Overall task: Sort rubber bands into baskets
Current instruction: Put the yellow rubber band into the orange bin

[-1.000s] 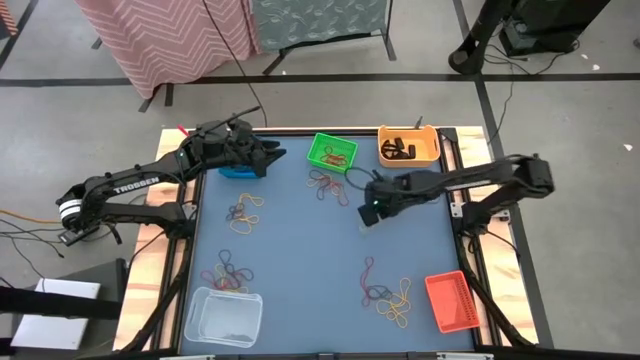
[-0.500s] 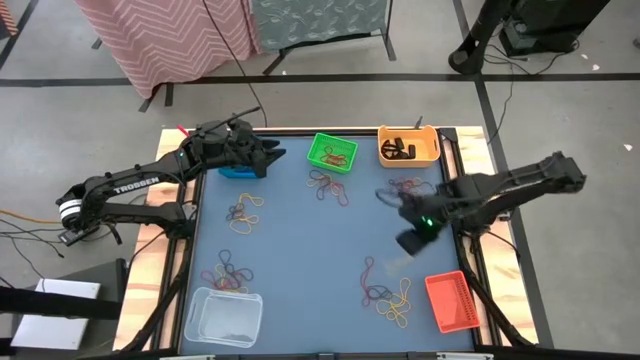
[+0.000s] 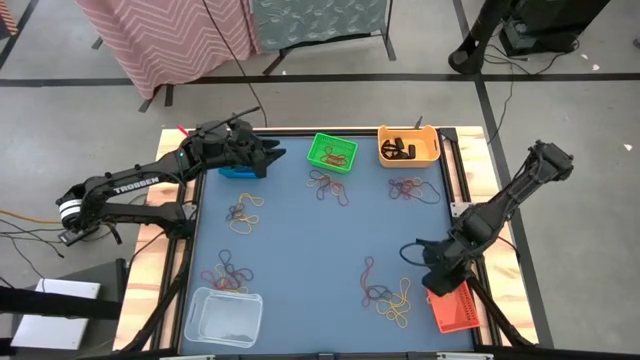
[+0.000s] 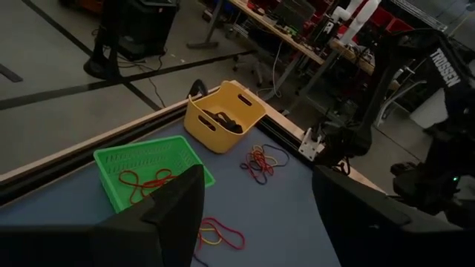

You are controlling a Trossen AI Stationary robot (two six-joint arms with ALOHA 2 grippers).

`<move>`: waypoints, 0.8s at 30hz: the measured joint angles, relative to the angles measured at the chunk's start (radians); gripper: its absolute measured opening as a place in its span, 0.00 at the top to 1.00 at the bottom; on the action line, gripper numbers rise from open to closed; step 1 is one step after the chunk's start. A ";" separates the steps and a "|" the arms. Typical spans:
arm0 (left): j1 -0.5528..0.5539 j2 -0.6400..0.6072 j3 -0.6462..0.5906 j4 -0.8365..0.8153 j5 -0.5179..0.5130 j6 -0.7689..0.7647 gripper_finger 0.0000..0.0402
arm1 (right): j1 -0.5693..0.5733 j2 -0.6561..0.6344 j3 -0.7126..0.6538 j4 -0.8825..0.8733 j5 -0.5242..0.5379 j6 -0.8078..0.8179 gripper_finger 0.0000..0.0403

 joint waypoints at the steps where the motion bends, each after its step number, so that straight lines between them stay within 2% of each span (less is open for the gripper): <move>1: 0.000 0.000 0.000 0.000 0.000 0.000 0.37 | 0.014 0.000 -0.017 0.025 -0.014 0.018 1.00; 7: 0.000 0.000 0.000 0.000 0.000 0.000 0.37 | 0.083 0.000 -0.096 0.102 -0.046 0.095 0.99; 16: 0.000 0.000 0.000 0.000 -0.004 0.000 0.37 | 0.111 0.000 -0.110 0.096 -0.048 0.096 0.92; 24: 0.000 0.000 0.000 0.000 -0.018 0.000 0.37 | 0.133 0.000 -0.110 -0.028 -0.065 0.092 0.92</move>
